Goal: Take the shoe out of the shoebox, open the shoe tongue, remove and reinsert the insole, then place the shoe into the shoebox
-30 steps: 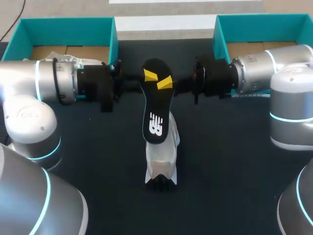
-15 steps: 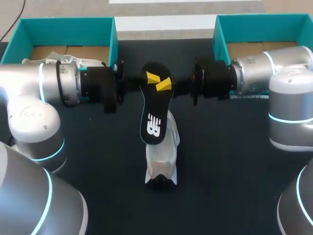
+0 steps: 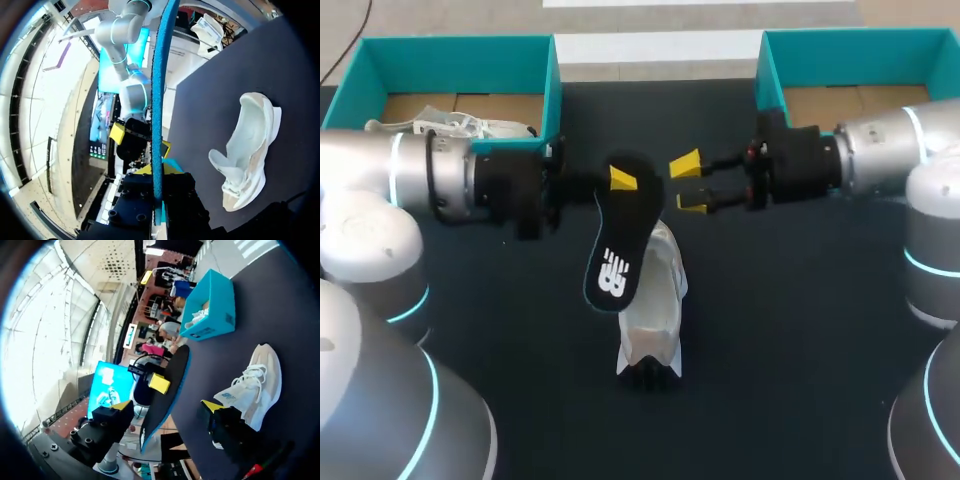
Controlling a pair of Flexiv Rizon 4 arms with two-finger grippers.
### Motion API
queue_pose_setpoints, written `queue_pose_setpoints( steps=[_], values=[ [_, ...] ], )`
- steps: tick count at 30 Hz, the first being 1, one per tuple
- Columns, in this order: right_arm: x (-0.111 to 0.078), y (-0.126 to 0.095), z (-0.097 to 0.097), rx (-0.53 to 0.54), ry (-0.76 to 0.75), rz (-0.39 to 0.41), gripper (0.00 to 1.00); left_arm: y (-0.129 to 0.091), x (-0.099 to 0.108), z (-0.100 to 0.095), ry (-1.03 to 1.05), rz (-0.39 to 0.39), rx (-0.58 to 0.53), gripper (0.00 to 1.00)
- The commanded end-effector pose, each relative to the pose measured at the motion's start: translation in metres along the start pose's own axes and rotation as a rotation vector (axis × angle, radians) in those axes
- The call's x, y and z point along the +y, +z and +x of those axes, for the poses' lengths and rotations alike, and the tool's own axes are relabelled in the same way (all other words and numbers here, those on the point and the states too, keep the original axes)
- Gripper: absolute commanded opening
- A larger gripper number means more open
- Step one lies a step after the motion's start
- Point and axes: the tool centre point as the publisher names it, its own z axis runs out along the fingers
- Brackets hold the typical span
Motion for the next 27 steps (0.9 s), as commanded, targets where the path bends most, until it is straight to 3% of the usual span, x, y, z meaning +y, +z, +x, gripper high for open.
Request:
queue_pose_setpoints(
  steps=[1,5,27],
  values=[
    [-0.0155,-0.0272,0.0122,-0.063,-0.217,-0.045,1.00,-0.0122,-0.0010,0.0021,-0.062,0.044,0.024,0.00],
    [-0.0102,-0.0313,0.0022,-0.156,-0.267,-0.088,1.00,-0.0127,-0.0065,0.0044,-0.151,0.099,0.028,0.00],
    [-0.0102,-0.0313,0.0022,-0.156,-0.267,-0.088,1.00,-0.0112,-0.0105,0.0040,-0.156,0.104,0.044,0.00]
  ],
)
